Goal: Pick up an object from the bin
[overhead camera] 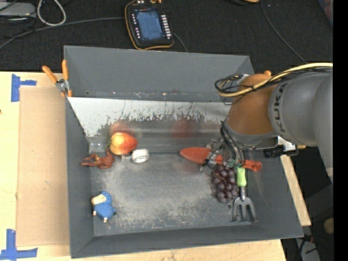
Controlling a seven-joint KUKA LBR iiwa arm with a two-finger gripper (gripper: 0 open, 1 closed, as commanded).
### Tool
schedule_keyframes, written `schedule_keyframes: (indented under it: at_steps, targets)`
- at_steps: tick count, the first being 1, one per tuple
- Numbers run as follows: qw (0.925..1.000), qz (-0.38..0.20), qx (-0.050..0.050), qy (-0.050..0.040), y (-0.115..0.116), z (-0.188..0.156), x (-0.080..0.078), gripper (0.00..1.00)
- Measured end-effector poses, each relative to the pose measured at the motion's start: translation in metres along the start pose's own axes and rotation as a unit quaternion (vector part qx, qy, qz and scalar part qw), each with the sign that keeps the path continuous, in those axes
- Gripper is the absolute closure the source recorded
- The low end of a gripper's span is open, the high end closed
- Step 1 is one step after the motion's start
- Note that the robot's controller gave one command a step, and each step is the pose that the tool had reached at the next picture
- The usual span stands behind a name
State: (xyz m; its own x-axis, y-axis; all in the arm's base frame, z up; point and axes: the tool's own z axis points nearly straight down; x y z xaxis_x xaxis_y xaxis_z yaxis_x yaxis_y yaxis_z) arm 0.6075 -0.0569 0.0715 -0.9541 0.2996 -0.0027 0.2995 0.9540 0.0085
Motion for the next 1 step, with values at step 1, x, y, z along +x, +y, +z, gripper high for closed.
schedule_keyframes:
  at_steps: [1]
  targets:
    - [1.0,0.0,0.0,0.0015,0.0001,-0.0081,0.001,1.0]
